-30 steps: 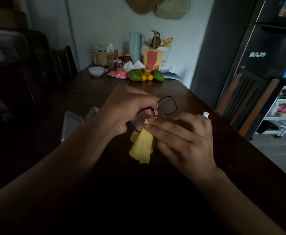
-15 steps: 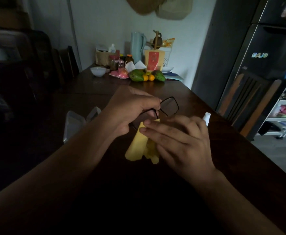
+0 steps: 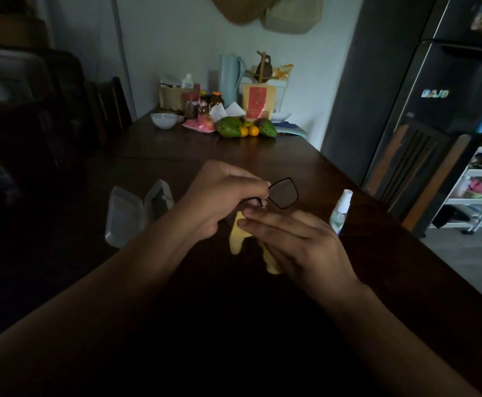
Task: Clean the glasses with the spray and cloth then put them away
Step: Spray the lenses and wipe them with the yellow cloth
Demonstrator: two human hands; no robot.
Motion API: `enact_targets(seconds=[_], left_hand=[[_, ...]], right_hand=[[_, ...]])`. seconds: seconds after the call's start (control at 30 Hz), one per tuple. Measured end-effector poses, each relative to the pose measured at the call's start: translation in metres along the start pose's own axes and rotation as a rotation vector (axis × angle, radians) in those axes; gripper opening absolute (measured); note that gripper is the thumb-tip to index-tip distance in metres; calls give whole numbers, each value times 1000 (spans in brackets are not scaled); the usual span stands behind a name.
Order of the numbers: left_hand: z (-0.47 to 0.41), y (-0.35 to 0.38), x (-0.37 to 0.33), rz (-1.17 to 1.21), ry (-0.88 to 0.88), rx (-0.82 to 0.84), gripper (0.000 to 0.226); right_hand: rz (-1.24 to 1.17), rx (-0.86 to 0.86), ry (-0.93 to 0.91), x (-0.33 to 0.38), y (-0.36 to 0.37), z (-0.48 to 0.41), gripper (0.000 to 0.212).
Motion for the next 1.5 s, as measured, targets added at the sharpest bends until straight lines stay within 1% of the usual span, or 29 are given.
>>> enact_targets(seconds=[0.13,0.27,0.33,0.4,0.5,0.63,0.77,0.83,1.0,1.13,1.2,1.23,1.3,1.37,1.43,1.5], left_hand=[[-3,-1,10,8,13,1,13],[-6,-6,25,-16,-26,-33,13],[-7,-7,28,-33,-20,-22,14],[-8,-8,29,-49,-2,-11,15],[-7,-8,32,-58,15,-2,15],[-3,-3,32,-51,35,-4,12],[-3,-5,33,-43,11,-19,9],[-3,-7,34,-38,13,-8,9],[-8,-8,37,-67,39,32,11],[-7,-7,35,-124,106,96,16],[-7,-9,31,-189,175,121,19],[-8,-11,30,-230,202,130,20],[-8,-14,30,-306,224,151,19],[-7,-16,31,-352,228,163,15],[-7,-17,31,-360,231,159,15],[-6,-15,30,-348,225,164,16]], right_hand=[[28,46,0,-6,2,3,34],[105,7,24,-12,-2,3,23],[132,-21,66,-18,-4,4,20],[101,-33,121,-24,-6,6,19],[34,7,146,-23,1,8,22],[-44,30,136,-11,15,6,23],[-26,81,77,-1,24,9,26],[12,105,38,-1,24,10,27],[58,109,39,-4,21,10,30],[-30,155,33,0,25,11,25],[-76,142,69,-7,19,13,25],[-88,100,113,-15,14,13,25],[-69,-20,240,-37,0,16,26],[-27,-78,361,-55,-6,22,31],[3,-57,411,-63,-2,26,35],[16,-11,415,-62,8,26,33]])
Point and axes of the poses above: each hand's wrist, its own z-axis away from the middle knuckle, its own y-axis out of the palm, x = y × z, the point moved 7 cm from there along -z, towards the middle knuckle, and after that the axes turned 11 degrees about -x, right-handed, at the moved point
